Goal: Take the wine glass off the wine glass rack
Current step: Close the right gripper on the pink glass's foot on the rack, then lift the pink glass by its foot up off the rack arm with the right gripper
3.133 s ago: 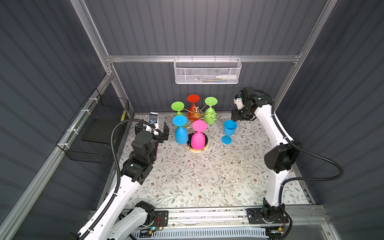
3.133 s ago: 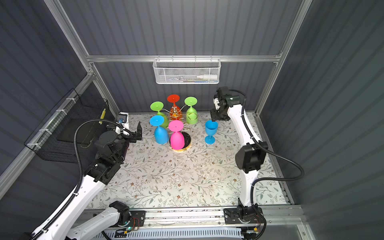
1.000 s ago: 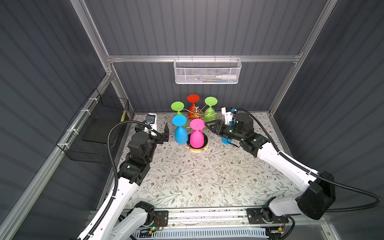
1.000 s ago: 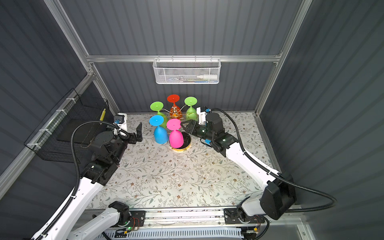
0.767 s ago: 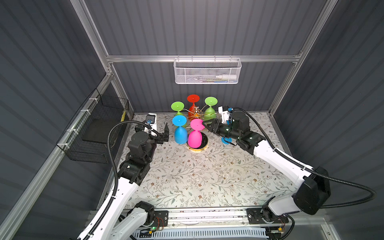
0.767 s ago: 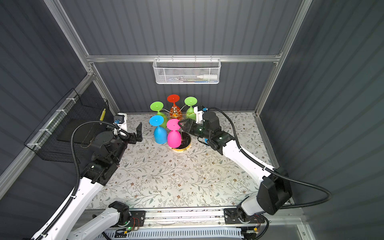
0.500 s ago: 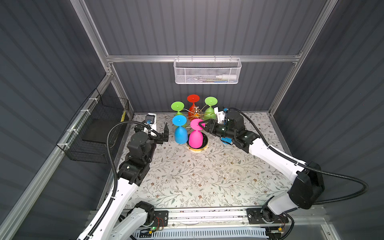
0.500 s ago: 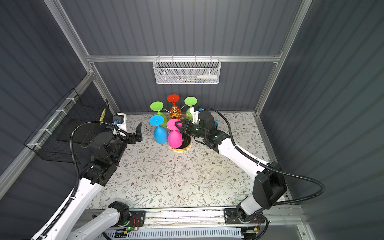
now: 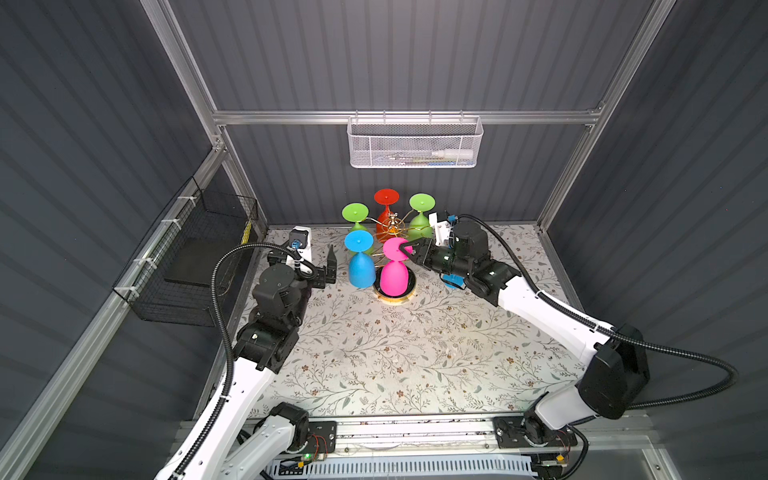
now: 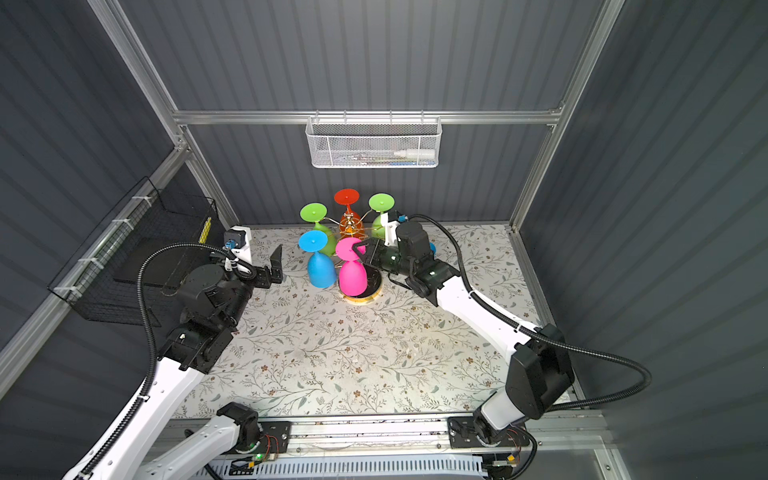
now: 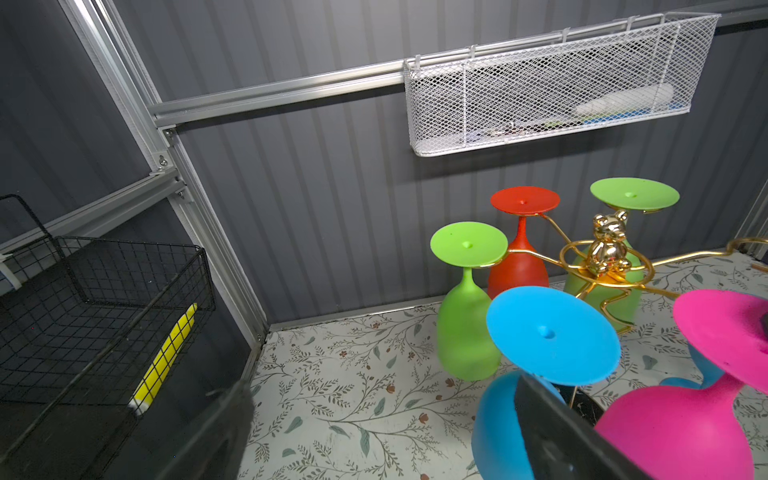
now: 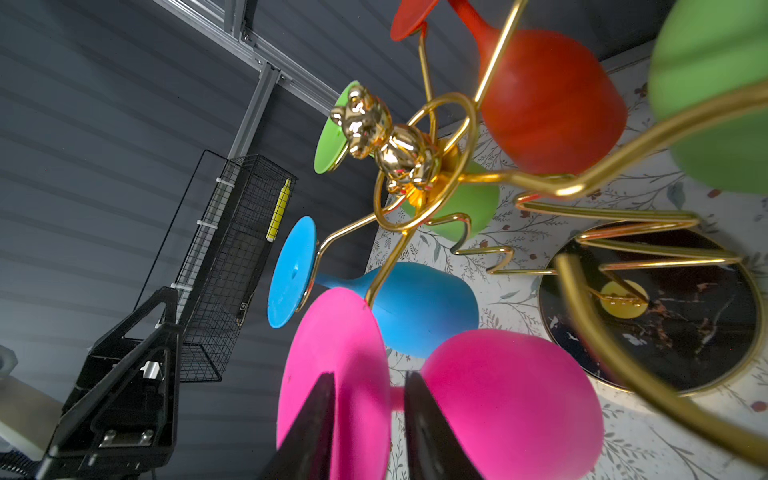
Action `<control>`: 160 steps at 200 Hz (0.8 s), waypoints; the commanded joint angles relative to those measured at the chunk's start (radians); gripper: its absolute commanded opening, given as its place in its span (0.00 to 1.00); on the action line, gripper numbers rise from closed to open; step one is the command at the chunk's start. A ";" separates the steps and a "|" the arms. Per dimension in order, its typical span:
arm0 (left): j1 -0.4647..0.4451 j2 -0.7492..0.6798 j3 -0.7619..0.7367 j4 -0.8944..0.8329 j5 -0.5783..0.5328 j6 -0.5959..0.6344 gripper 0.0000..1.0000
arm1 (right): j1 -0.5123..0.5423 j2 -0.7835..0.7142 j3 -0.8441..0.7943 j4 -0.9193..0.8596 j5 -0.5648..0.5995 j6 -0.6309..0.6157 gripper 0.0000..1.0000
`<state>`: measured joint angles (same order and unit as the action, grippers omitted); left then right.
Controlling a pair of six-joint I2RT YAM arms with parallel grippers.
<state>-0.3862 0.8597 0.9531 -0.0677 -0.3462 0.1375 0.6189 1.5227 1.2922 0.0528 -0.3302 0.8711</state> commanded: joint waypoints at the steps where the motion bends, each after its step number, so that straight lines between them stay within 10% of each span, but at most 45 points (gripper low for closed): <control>1: 0.005 -0.018 -0.001 0.005 0.005 -0.005 1.00 | 0.003 -0.030 -0.007 0.001 0.033 -0.009 0.30; 160: 0.006 -0.018 -0.001 0.006 0.007 -0.006 1.00 | -0.002 -0.073 -0.038 -0.005 0.063 -0.017 0.16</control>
<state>-0.3862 0.8589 0.9531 -0.0673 -0.3462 0.1375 0.6178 1.4727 1.2625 0.0406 -0.2779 0.8665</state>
